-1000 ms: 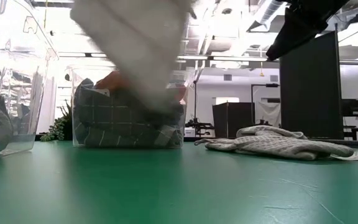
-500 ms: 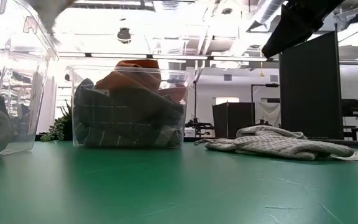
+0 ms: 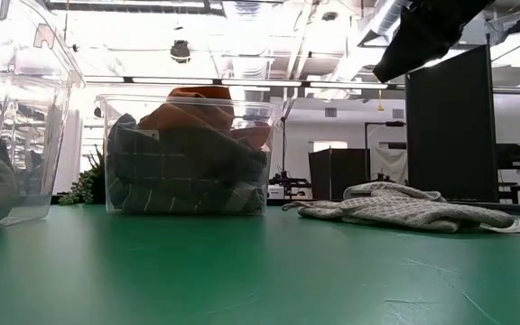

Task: Sort towels by color in basket
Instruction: Put the white patterned towel into the bottom transparent bin

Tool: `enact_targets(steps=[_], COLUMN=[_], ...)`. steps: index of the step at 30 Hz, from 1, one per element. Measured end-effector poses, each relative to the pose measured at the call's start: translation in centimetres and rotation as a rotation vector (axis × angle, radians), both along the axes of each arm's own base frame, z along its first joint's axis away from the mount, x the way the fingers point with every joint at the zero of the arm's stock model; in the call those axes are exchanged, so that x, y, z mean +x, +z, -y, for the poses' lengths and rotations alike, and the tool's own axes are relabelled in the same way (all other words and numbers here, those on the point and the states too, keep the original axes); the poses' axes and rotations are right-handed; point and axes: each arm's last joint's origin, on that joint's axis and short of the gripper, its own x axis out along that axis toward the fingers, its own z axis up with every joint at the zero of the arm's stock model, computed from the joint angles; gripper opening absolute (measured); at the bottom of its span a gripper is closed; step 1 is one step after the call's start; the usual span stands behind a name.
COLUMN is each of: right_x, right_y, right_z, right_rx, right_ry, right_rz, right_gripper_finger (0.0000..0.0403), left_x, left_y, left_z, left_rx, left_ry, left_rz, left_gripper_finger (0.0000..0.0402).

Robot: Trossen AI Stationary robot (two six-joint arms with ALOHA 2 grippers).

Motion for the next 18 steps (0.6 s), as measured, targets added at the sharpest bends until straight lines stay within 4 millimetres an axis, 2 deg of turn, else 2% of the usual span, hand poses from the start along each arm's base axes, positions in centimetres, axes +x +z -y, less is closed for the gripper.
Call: enact_targets(steps=[4,11,14,18], right_x=[0.0,0.0,0.0,0.4], right_y=[0.0,0.0,0.0,0.2], right_z=[-0.1,-0.1,0.0,0.5], right_rx=[0.0,-0.009,-0.023,-0.064], right_ry=[0.005,0.015,0.025,0.041], right_rz=[0.0,-0.008,-0.017,-0.014], right_gripper_finger=[0.0219,0.0219,0.0219,0.0219], left_x=[2.2,4.3,4.3,3.3], left_y=[-3.0,-6.6,-8.1,-10.4], left_z=[0.6,2.0,3.1,5.3], left_rx=[0.054,0.182,0.179,0.158], left_ry=[0.151,0.333,0.336,0.331], left_rz=[-0.302,-0.625,-0.81,-1.158], left_gripper_finger=[0.0012,0.0004,0.0004,0.0004])
